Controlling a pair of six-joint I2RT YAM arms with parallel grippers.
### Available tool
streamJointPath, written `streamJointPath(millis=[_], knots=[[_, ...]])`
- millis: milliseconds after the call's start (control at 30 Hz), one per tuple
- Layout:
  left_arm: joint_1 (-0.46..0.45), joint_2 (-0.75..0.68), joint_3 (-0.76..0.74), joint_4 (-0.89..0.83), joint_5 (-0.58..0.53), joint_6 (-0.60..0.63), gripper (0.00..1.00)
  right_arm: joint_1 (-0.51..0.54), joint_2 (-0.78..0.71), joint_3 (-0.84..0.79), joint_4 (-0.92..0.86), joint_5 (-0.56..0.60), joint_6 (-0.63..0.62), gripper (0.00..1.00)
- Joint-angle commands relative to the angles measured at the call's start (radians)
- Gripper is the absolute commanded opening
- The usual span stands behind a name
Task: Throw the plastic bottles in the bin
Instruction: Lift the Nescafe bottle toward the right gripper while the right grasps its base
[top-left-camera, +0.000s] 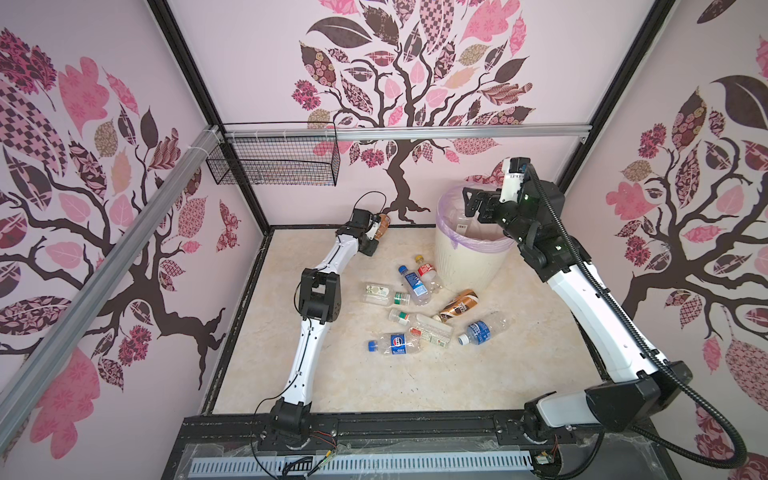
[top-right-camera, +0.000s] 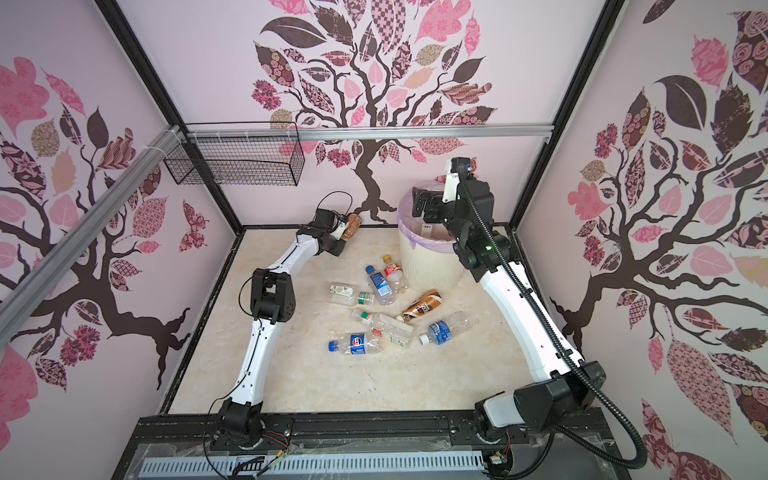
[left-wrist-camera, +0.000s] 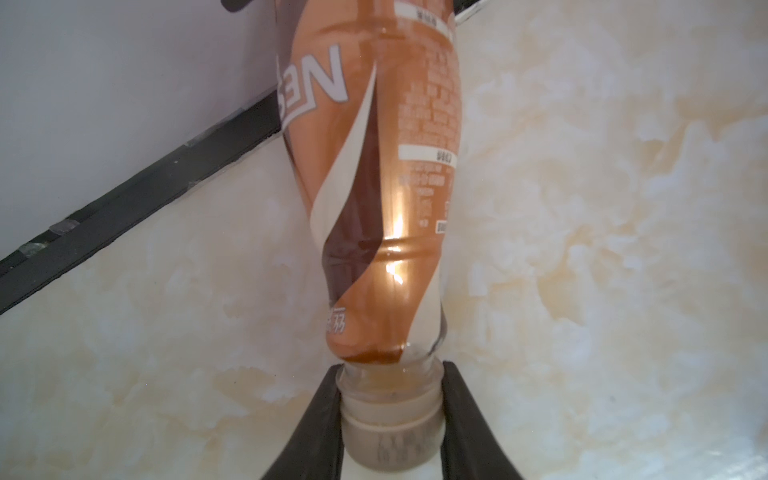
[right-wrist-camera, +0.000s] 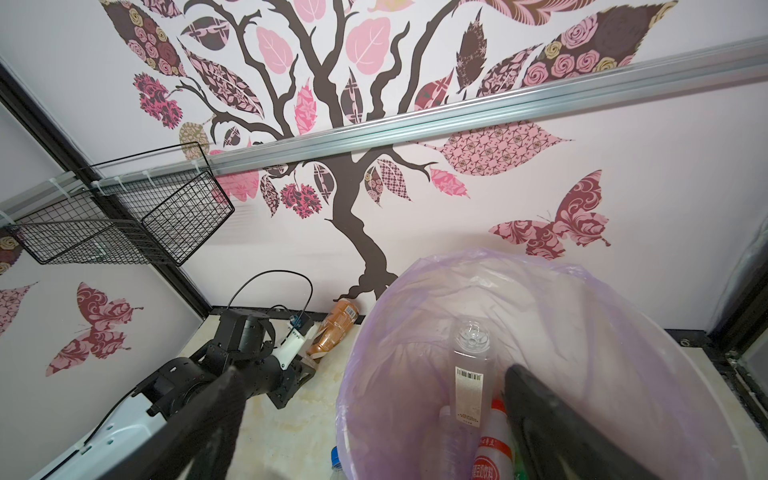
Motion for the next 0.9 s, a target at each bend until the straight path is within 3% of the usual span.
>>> streamJointPath(millis=[0, 233, 500, 600, 867], knots=[[-0.002, -0.140, -0.062, 0.002, 0.037, -0.059, 0.27, 0.005, -0.009, 0.045, -0.042, -0.030, 0.050, 1.00], [0.004, -0.334, -0.202, 0.002, 0.263, -0.228, 0.24, 0.008, 0.075, 0.134, -0.161, -0.152, 0.144, 1.00], [-0.022, -0.756, -0.746, 0.345, 0.452, -0.470, 0.23, 0.018, 0.135, 0.145, -0.138, -0.300, 0.268, 1.00], [-0.052, -0.889, -0.890, 0.441, 0.476, -0.524, 0.24, 0.031, 0.180, 0.176, -0.119, -0.363, 0.316, 1.00], [-0.119, -1.106, -1.034, 0.469, 0.501, -0.543, 0.24, 0.080, 0.260, 0.205, -0.074, -0.430, 0.390, 1.00]])
